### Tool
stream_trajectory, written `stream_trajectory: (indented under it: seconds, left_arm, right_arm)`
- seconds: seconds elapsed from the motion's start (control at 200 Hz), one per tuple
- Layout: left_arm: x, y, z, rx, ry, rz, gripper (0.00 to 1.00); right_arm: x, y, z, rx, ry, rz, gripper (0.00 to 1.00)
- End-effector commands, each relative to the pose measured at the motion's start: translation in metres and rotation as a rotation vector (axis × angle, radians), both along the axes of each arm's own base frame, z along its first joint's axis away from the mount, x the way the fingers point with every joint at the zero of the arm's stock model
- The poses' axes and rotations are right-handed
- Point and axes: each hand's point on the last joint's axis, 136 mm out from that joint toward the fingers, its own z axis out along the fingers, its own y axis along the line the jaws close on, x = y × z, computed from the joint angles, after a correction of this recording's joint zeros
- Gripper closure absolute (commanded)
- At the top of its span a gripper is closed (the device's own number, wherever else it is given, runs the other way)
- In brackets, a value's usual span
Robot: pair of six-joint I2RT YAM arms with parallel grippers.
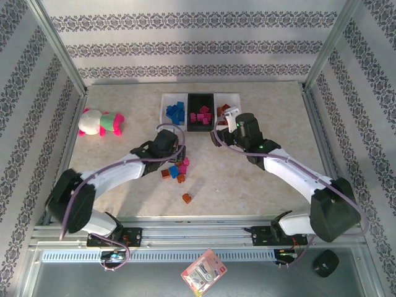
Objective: Sort the legos into containers by color
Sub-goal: Pick up the lego from the center of the table.
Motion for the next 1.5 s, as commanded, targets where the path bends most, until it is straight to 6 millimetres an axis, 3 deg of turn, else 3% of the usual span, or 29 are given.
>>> stream_trajectory:
  seconds: [0.0,0.175,0.565,0.66,0.779,0.884,1.099,1.274,1.494]
  left_arm:
    - [0.014,0.009,-0.012,0.072,0.081,0.102,0.09]
    - [0.039,0.004,-0.033,0.141,0.167,0.168,0.11]
    - [0.089,0.006,-0.068,0.034,0.170,0.253,0.27]
    - [0.096,0.000,-0.074,-0.005,0.174,0.247,0.34]
    - [0.101,-0.005,-0.075,-0.027,0.172,0.244,0.49]
    - [0.101,-0.011,-0.072,-0.046,0.164,0.207,0.74]
    - [0.095,-0.004,-0.053,-0.069,0.099,0.212,0.95]
    - [0.080,-0.004,-0.036,-0.076,0.084,0.142,0.90]
    - [0.056,-0.009,-0.010,0.138,0.059,-0.019,0.87]
  right_arm:
    - [-0.019,0.007,0.002,0.058,0.023,0.043,0.02]
    - [-0.028,0.004,0.005,0.057,0.017,0.052,0.02]
    - [-0.029,0.005,0.004,0.029,0.022,0.076,0.02]
    - [-0.029,0.008,0.007,0.040,0.022,0.088,0.02]
    - [-0.029,0.010,0.007,0.042,0.026,0.092,0.02]
    - [-0.030,0.012,0.007,0.042,0.030,0.098,0.02]
    - [-0.035,0.016,0.008,0.047,0.034,0.127,0.02]
    - [-0.037,0.011,0.010,0.053,0.066,0.091,0.02]
    - [-0.047,0.003,0.021,0.079,0.064,0.067,0.02]
